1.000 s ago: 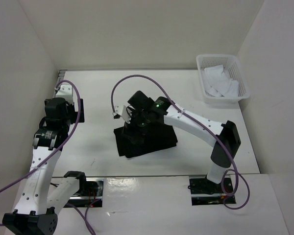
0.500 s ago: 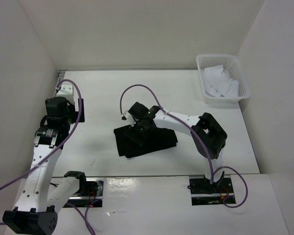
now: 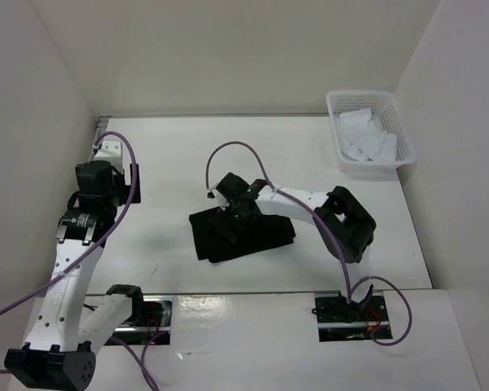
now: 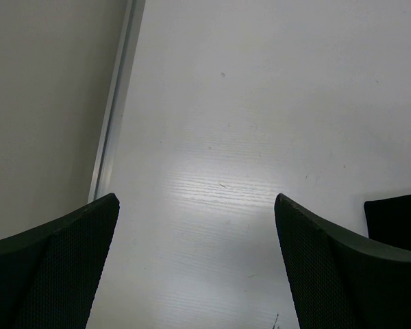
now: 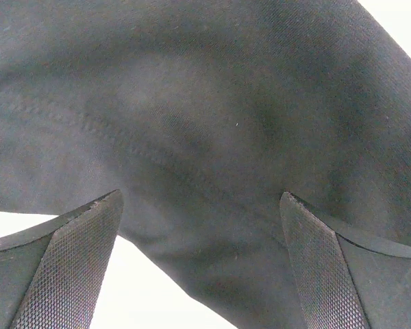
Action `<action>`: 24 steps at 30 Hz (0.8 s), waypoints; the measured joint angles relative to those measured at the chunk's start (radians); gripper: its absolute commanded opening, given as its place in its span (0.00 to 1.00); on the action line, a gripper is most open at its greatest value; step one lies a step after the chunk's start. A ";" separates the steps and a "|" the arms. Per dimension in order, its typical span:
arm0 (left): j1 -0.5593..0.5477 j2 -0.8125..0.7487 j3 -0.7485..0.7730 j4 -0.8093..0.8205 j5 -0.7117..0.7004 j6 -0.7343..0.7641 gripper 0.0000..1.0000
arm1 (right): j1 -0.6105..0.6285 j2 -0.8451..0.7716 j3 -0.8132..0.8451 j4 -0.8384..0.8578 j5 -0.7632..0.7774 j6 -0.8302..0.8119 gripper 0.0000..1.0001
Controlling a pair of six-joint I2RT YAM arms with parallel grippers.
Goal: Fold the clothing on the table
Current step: Fold the skirt
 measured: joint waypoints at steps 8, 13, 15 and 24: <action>0.000 0.002 0.000 0.000 -0.002 0.000 1.00 | -0.001 0.094 0.079 0.007 0.036 0.041 0.99; 0.000 0.017 0.000 0.000 -0.009 0.000 1.00 | -0.005 0.161 0.174 0.012 0.056 0.053 0.99; 0.000 0.020 0.000 0.000 -0.011 0.000 1.00 | -0.012 0.184 0.211 0.007 0.058 0.053 0.99; 0.000 0.020 0.000 0.000 -0.018 -0.001 1.00 | -0.101 0.357 0.478 0.008 0.102 0.040 0.99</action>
